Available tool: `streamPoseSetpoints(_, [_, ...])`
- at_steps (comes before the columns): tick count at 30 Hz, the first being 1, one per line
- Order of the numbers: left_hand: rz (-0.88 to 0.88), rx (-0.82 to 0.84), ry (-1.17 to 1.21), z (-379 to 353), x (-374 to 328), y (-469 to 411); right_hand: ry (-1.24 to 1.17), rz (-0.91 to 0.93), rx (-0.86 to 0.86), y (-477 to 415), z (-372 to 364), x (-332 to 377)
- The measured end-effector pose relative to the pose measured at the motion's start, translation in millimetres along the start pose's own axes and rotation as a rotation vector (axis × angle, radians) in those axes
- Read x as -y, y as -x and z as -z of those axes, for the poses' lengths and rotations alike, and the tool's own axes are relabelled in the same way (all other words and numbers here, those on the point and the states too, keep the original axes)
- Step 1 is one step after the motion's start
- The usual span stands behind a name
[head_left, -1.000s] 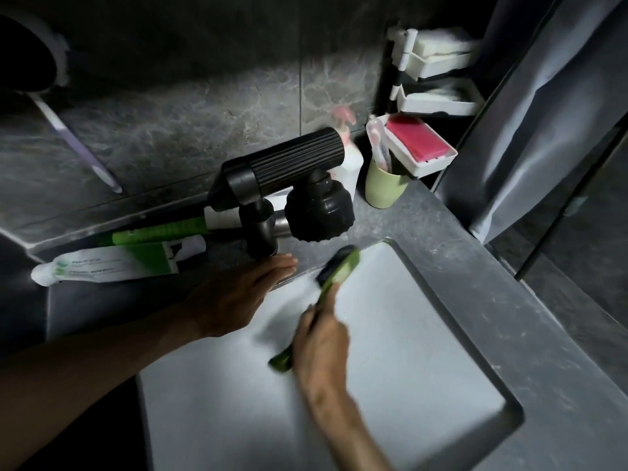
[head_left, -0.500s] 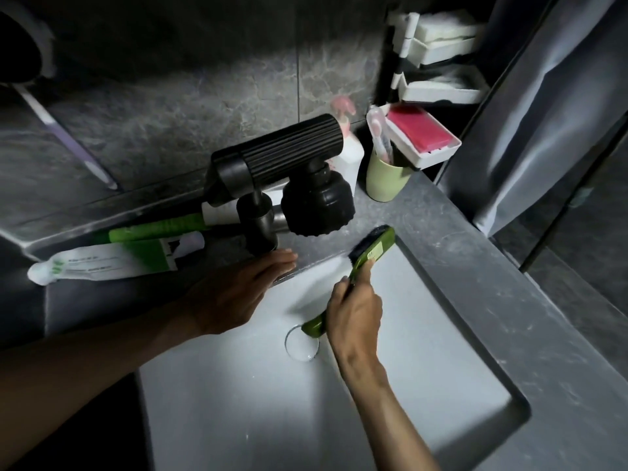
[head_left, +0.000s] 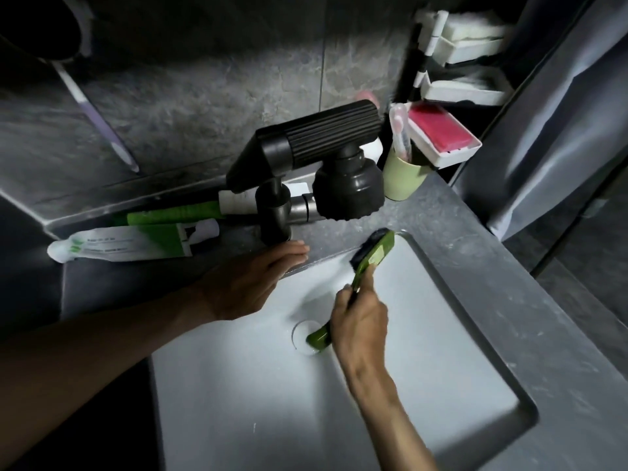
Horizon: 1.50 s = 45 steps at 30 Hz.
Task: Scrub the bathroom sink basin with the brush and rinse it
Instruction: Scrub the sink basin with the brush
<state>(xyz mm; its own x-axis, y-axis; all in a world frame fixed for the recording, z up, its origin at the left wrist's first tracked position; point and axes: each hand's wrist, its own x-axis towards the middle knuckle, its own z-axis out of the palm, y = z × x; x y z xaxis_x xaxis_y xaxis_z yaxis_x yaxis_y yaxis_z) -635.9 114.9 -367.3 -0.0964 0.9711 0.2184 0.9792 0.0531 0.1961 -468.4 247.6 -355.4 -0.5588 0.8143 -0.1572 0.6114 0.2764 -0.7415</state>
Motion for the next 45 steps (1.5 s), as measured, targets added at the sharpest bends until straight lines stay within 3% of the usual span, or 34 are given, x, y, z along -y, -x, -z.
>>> streamPoseSetpoints(3, [0.041,0.009,0.028,-7,7,3,0.003,0.064,0.255,46,-10,11])
streamPoseSetpoints(5, [0.046,0.002,0.036,-7,6,0,0.007,0.110,0.322,65,-6,7])
streamPoseSetpoints(7, [0.056,0.018,0.043,-13,8,0,0.023,0.111,0.261,59,10,-3])
streamPoseSetpoints(10, [0.050,0.004,0.031,-18,10,-1,0.313,0.165,0.052,26,45,-17])
streamPoseSetpoints(16, [0.163,-0.073,0.025,-12,-3,16,0.666,0.260,-0.043,-31,86,-11])
streamPoseSetpoints(18, [0.220,-0.082,-0.018,-11,-11,26,0.674,0.297,0.058,-17,72,0])
streamPoseSetpoints(21, [0.304,-0.126,-0.033,-10,-26,40,0.708,0.501,0.286,26,51,7])
streamPoseSetpoints(23, [0.360,-0.169,-0.045,-9,-38,48,0.737,0.502,0.249,13,60,5])
streamPoseSetpoints(26, [0.424,-0.216,-0.060,-4,-52,62,0.771,0.321,0.068,-26,82,7])
streamPoseSetpoints(28, [0.493,-0.227,-0.076,-5,-56,74,0.672,0.416,0.044,-14,73,13])
streamPoseSetpoints(32, [0.628,-0.206,-0.150,-5,-64,107,0.670,0.624,0.378,54,35,16])
streamPoseSetpoints(34, [0.678,-0.175,-0.189,-4,-64,130,0.752,0.613,0.325,43,39,3])
streamPoseSetpoints(36, [0.790,-0.174,-0.212,-2,-66,146,0.835,0.472,0.142,15,54,-11])
streamPoseSetpoints(38, [0.946,-0.220,-0.184,0,-73,150,0.744,0.383,-0.002,3,68,-23])
streamPoseSetpoints(39, [1.009,-0.260,-0.165,1,-77,148,0.705,0.406,0.003,6,67,-24])
streamPoseSetpoints(43, [1.133,-0.424,-0.031,-2,-83,149,0.654,0.675,0.325,63,25,-7])
streamPoseSetpoints(45, [1.129,-0.463,0.010,-3,-85,148,0.652,0.771,0.354,72,15,-4])
